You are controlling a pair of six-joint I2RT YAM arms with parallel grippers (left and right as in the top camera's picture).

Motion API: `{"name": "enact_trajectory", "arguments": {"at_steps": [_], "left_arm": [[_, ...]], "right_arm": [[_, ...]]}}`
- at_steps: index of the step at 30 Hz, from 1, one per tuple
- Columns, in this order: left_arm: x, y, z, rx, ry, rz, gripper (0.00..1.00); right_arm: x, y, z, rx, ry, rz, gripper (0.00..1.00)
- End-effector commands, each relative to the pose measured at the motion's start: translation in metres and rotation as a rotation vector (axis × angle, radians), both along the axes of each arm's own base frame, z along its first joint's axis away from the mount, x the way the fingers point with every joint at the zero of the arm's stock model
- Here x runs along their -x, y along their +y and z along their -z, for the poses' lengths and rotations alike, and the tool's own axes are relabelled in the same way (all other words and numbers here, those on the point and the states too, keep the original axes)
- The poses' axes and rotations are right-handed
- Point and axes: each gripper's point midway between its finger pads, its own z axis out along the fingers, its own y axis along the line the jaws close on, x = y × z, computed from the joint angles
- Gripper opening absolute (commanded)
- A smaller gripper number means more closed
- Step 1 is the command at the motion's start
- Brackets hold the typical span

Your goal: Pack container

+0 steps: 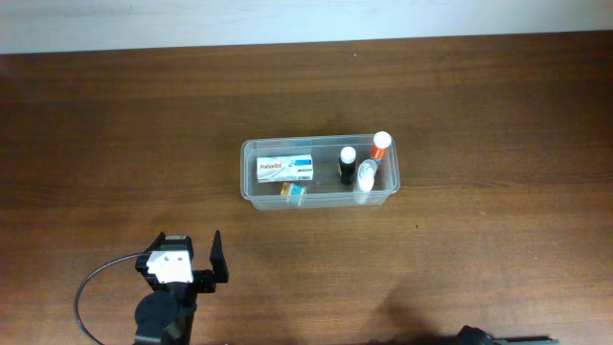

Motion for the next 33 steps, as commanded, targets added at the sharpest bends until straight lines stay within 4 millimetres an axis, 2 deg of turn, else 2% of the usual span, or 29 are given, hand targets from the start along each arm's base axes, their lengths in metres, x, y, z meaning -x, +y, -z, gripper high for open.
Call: {"name": "enact_trajectory", "arguments": {"at_steps": [1,8,13,21,25,29,33], "left_arm": [[0.000,0.000,0.000,-0.015,-0.006,0.009,1.00],[0.000,0.000,0.000,-0.015,-0.006,0.009,1.00],[0.000,0.000,0.000,-0.015,-0.006,0.009,1.00],[0.000,0.000,0.000,-0.015,-0.006,0.009,1.00],[0.000,0.000,0.000,-0.015,-0.006,0.009,1.00],[0.000,0.000,0.000,-0.015,-0.006,0.009,1.00],[0.000,0.000,0.000,-0.015,-0.006,0.009,0.99]], "right_arm": [[0.000,-0.010,0.012,0.001,-0.009,0.052,0.98],[0.007,-0.018,0.026,-0.014,-0.022,0.060,0.98],[-0.002,-0.021,0.044,0.020,0.037,0.106,0.98],[0.000,-0.019,0.045,0.019,0.037,0.088,0.98],[0.000,-0.014,0.039,0.019,0.023,0.066,0.98],[-0.004,-0.004,0.017,0.008,-0.041,0.057,0.98],[-0.020,0.023,-0.001,0.056,-0.090,0.031,0.98]]}}
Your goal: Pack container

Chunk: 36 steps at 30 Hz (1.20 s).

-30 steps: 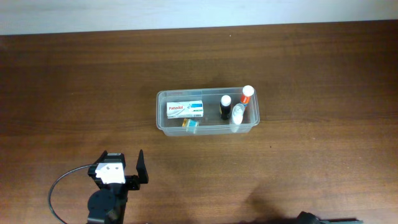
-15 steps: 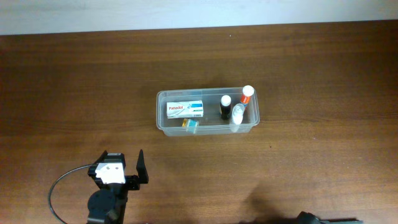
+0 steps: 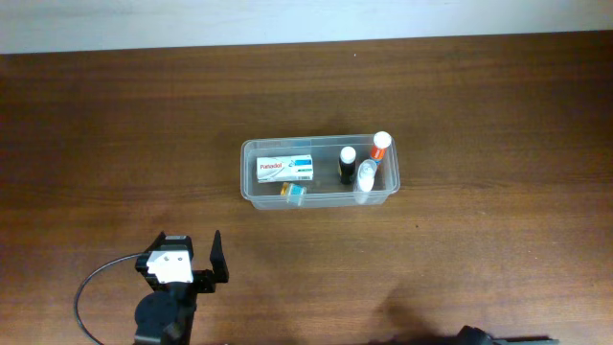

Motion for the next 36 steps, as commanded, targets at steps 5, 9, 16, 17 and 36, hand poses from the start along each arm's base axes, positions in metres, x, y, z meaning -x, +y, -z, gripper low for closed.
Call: {"name": "enact_trajectory", "arguments": {"at_steps": [5,9,16,17,36], "left_arm": [[0.000,0.000,0.000,-0.014,-0.006,0.009,1.00],[0.000,0.000,0.000,-0.014,-0.006,0.009,1.00],[0.000,0.000,0.000,-0.014,-0.006,0.009,1.00],[0.000,0.000,0.000,-0.014,-0.006,0.009,1.00],[0.000,0.000,0.000,-0.014,-0.006,0.009,1.00]], "right_arm": [[-0.062,0.088,0.004,0.168,0.062,-0.099,0.98],[-0.109,0.152,0.024,0.191,0.178,-0.211,0.98],[-0.190,0.239,0.074,0.136,0.263,-0.291,0.98],[-0.197,0.244,0.076,0.121,0.240,-0.292,0.98],[-0.241,0.268,0.118,0.092,0.160,-0.198,0.98]]}}
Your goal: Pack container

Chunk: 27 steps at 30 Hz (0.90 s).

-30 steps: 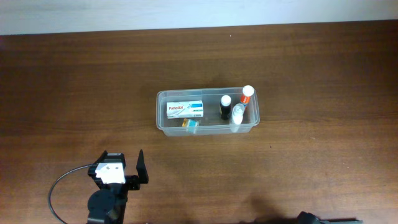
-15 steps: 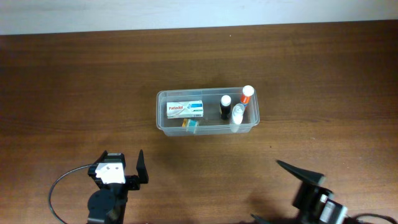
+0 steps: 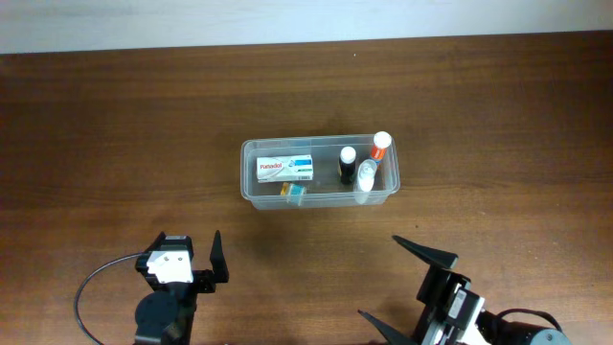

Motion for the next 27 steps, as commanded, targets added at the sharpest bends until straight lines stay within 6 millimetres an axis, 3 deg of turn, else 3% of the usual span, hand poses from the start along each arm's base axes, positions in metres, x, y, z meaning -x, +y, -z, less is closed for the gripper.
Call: {"name": "enact_trajectory", "arguments": {"at_steps": [1,8,14,21,27], "left_arm": [[0.000,0.000,0.000,-0.014,-0.006,0.009,1.00],[0.000,0.000,0.000,-0.014,-0.006,0.009,1.00],[0.000,0.000,0.000,-0.014,-0.006,0.009,1.00],[0.000,0.000,0.000,-0.014,-0.006,0.009,1.00],[0.000,0.000,0.000,-0.014,-0.006,0.009,1.00]], "right_arm": [[-0.007,-0.008,-0.005,-0.014,-0.018,0.067,0.98],[-0.009,-0.011,-0.003,-0.020,-0.014,0.087,0.98],[-0.019,-0.007,0.019,-0.004,0.002,0.108,0.98],[-0.042,-0.011,0.043,-0.064,-0.012,0.176,0.98],[-0.073,-0.032,0.072,-0.100,0.044,0.303,0.99]]}}
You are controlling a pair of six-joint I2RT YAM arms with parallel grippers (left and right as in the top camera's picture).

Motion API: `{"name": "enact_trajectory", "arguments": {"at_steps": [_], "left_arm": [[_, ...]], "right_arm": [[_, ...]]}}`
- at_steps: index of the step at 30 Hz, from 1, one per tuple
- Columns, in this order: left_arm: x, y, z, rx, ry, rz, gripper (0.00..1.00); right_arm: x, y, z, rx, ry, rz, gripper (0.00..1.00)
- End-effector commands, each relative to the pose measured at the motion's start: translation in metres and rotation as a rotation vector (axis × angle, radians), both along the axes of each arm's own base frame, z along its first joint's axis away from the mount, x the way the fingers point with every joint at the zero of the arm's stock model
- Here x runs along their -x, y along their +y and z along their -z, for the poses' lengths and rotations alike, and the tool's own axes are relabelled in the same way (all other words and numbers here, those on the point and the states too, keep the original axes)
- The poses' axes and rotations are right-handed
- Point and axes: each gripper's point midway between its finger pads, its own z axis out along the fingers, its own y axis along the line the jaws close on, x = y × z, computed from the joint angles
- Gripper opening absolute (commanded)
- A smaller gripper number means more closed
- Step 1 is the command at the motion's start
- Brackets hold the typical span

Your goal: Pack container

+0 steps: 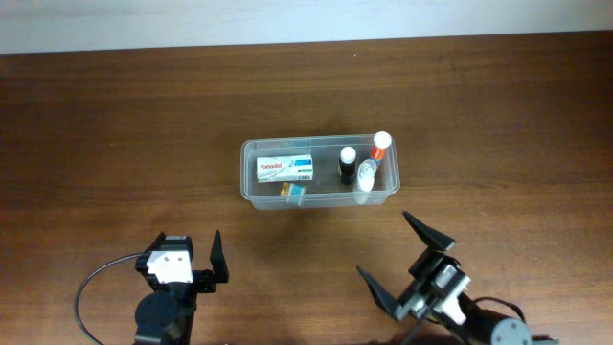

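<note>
A clear plastic container [246, 175] stands at the table's middle. Inside it lie a white Panadol box [285, 169] and a small blue and orange item [294, 192]. A black bottle [347, 165], a clear bottle [367, 178] and an orange-capped white bottle [380, 146] stand at its right end. My right gripper [402, 261] is wide open and holds nothing, in front of the container's right end and apart from it. At the front left my left gripper [184, 253] stands open and holds nothing.
The dark wooden table [498, 125] runs to a pale wall at the back. A black cable [91, 287] loops beside the left arm near the front edge.
My right gripper has moved farther from the front edge and a little left, closer to the container, still wide open. The left arm and the container's contents have not moved.
At the two oldest moments only the left gripper showed, open at the front left, with the right arm barely at the bottom edge. Then the right gripper appeared open at the front right. Now it is nearer the container.
</note>
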Motion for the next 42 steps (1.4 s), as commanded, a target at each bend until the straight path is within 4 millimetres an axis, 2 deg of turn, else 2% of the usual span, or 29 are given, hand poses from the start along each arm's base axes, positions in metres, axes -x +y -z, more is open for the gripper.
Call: {"name": "enact_trajectory", "arguments": {"at_steps": [1,5,8,10,12,18,25,37,42], "left_arm": [[0.000,0.000,0.000,-0.014,-0.006,0.009,1.00],[0.000,0.000,0.000,-0.014,-0.006,0.009,1.00],[0.000,0.000,0.000,-0.014,-0.006,0.009,1.00],[0.000,0.000,0.000,-0.014,-0.006,0.009,1.00],[0.000,0.000,0.000,-0.014,-0.006,0.009,1.00],[0.000,0.000,0.000,-0.014,-0.006,0.009,1.00],[0.000,0.000,0.000,-0.014,-0.006,0.009,1.00],[0.000,0.000,0.000,-0.014,-0.006,0.009,1.00],[0.000,0.000,0.000,-0.014,-0.006,0.009,1.00]], "right_arm": [[-0.013,-0.015,0.005,-0.031,0.038,0.068,0.98],[-0.028,-0.036,0.006,-0.031,0.040,0.182,0.98],[-0.041,-0.056,0.014,-0.019,0.071,0.279,0.98],[-0.050,-0.067,0.028,0.000,0.125,0.338,0.98],[-0.058,-0.080,0.049,0.027,0.211,0.396,0.99],[-0.066,-0.099,0.099,0.079,0.411,0.486,0.98],[-0.069,-0.115,0.098,0.064,0.411,0.560,0.98],[-0.070,-0.117,0.098,0.063,0.411,0.568,0.98],[-0.071,-0.125,0.098,0.056,0.413,0.601,0.98]]}}
